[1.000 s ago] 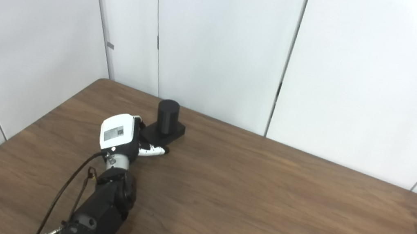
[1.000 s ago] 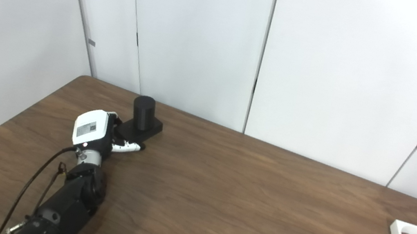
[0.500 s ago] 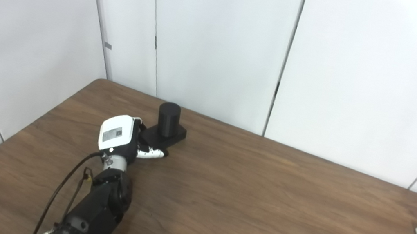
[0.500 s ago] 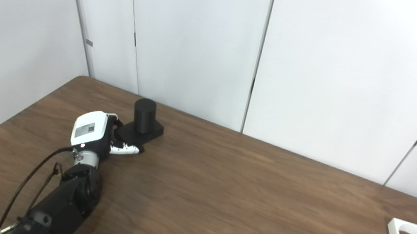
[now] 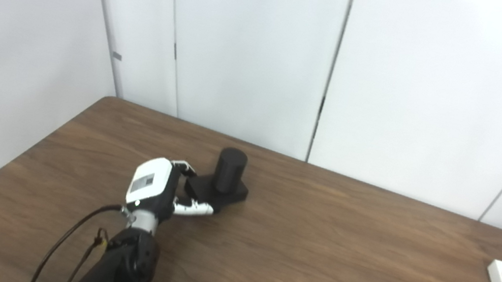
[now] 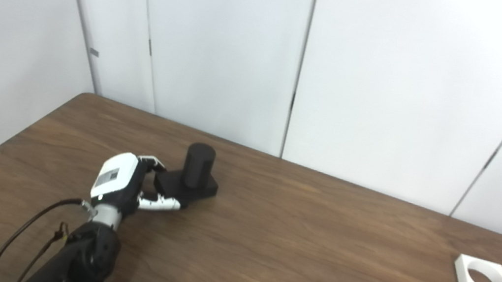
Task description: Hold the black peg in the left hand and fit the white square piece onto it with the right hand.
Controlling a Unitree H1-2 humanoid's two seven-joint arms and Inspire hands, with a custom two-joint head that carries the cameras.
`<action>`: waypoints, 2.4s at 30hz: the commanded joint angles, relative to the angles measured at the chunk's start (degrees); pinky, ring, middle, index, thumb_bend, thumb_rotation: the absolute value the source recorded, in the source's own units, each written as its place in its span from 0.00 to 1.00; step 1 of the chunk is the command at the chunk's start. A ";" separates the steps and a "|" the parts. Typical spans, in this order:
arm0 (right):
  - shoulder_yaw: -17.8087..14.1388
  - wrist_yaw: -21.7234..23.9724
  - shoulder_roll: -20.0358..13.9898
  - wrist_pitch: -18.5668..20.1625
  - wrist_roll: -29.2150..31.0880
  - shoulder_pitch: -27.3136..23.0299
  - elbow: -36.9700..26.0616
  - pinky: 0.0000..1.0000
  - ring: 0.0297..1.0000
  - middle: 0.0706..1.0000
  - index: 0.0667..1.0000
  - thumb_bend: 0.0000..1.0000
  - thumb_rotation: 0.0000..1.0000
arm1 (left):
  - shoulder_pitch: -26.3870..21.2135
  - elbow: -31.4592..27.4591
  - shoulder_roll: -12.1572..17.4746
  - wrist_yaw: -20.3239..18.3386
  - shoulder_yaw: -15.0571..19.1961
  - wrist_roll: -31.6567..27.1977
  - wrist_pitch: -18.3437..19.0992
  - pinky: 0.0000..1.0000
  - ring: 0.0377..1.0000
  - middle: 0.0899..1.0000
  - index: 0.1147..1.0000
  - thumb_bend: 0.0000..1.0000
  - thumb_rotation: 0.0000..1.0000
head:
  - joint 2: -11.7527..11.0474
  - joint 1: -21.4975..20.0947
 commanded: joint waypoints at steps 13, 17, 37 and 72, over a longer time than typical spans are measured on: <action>0.96 0.21 1.16 3.19 -2.29 -0.34 -2.81 0.99 0.97 0.94 0.94 0.62 1.00 | 11.17 -15.77 -1.54 -6.55 -6.99 1.73 -9.62 0.63 0.75 0.74 0.42 0.49 0.07 | 4.17 -6.20; 1.23 0.14 1.40 4.38 -2.70 -0.36 -4.32 0.98 0.96 0.94 0.92 0.58 1.00 | 14.11 -18.07 -1.52 -9.75 -8.39 0.54 -11.72 0.65 0.77 0.74 0.42 0.49 0.07 | 5.86 -8.10; 1.38 -0.38 2.06 9.14 -3.02 -0.22 -7.82 0.95 0.92 0.88 0.88 0.61 1.00 | 19.35 -14.41 1.71 -14.96 -17.24 4.05 -24.92 0.88 0.83 0.76 0.42 0.50 0.06 | 10.07 -12.51; 2.23 3.37 -5.63 16.33 -13.89 -4.78 -13.82 0.83 0.88 0.87 0.83 0.56 0.38 | 19.35 -10.43 1.71 -10.12 -13.50 11.79 -26.61 0.86 0.81 0.74 0.42 0.51 0.06 | 8.12 -21.95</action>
